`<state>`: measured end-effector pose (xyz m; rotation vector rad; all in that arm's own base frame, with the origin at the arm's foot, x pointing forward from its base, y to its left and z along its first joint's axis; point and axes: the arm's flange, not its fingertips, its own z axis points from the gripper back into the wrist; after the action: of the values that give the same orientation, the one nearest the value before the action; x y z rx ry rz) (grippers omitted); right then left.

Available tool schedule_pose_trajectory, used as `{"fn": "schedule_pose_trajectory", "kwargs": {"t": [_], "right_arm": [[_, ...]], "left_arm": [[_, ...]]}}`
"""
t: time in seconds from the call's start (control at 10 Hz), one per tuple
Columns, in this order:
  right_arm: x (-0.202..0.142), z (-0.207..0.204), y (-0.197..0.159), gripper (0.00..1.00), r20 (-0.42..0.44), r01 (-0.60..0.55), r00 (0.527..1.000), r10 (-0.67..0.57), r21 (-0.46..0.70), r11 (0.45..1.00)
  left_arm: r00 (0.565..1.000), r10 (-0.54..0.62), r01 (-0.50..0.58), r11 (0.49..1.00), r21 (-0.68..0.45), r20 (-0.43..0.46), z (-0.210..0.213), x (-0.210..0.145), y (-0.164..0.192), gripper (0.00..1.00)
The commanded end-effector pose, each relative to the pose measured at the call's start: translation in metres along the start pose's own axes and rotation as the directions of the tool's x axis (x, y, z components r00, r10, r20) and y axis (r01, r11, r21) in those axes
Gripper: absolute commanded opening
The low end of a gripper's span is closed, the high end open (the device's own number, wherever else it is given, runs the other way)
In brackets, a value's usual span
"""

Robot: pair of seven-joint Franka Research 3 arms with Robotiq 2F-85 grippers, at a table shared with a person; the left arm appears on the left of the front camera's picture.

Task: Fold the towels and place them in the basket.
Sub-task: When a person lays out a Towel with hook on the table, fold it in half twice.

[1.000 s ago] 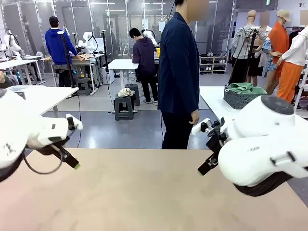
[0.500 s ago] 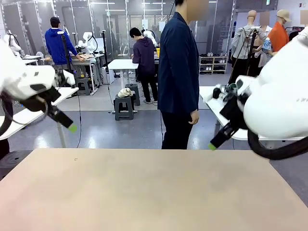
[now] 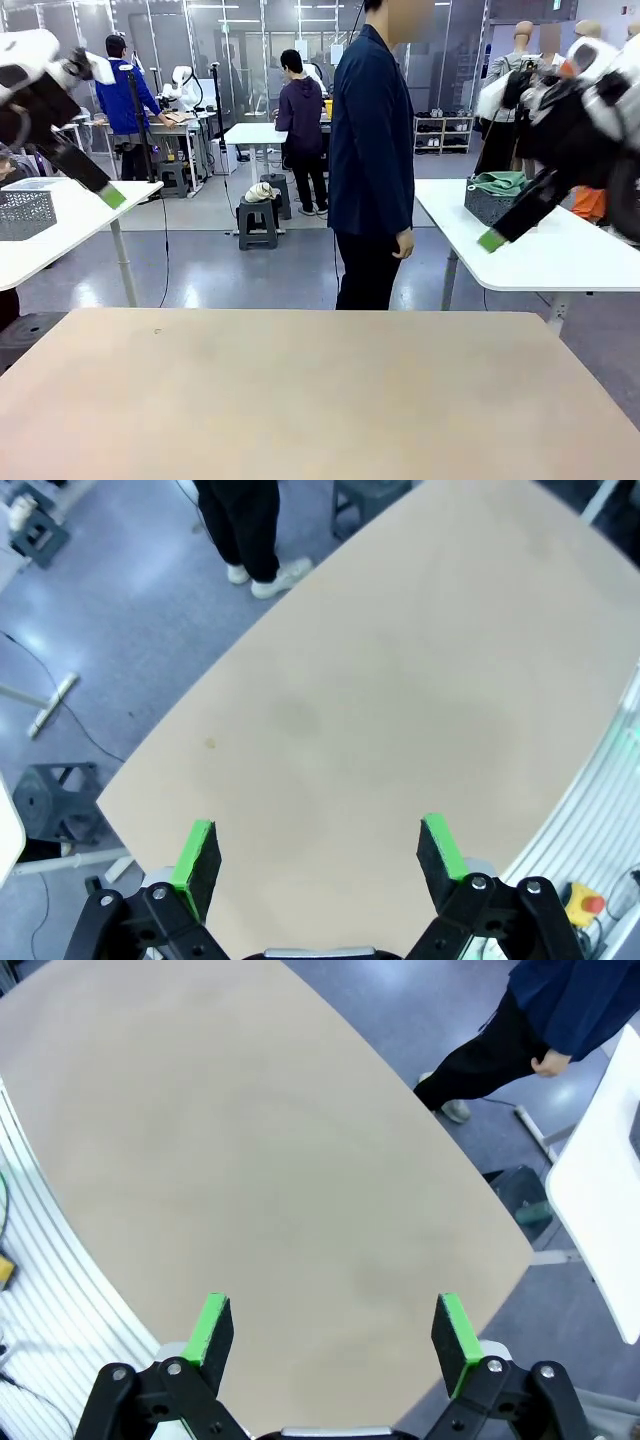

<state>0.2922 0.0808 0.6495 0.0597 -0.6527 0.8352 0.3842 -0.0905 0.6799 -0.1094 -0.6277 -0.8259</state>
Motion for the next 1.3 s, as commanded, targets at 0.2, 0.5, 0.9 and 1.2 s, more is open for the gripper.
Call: {"fn": "schedule_pose_trajectory", "kwargs": {"t": [0.2, 0.5, 0.9, 1.2], "right_arm": [[-0.023, 0.07, -0.029, 1.0, 0.0, 0.016, 1.0, -0.016, -0.011, 1.0], [-0.031, 0.122, -0.04, 1.0, 0.07, 0.068, 0.995, -0.066, -0.026, 0.997], [-0.016, 0.182, -0.027, 1.0, 0.137, 0.086, 0.988, -0.076, -0.066, 0.994], [-0.009, 0.2, -0.016, 1.0, 0.138, 0.09, 0.987, -0.079, -0.078, 0.993]], "left_arm": [[0.998, -0.05, 0.05, 0.999, -0.003, 0.031, 0.07, 0.004, 0.023, 1.0], [0.994, -0.031, 0.029, 0.999, 0.024, 0.106, 0.126, -0.006, 0.032, 1.0], [0.993, 0.004, -0.011, 0.999, 0.053, 0.121, 0.143, -0.01, 0.025, 1.0], [0.997, 0.015, -0.02, 0.998, 0.061, 0.082, 0.131, -0.005, 0.01, 1.0]]}}
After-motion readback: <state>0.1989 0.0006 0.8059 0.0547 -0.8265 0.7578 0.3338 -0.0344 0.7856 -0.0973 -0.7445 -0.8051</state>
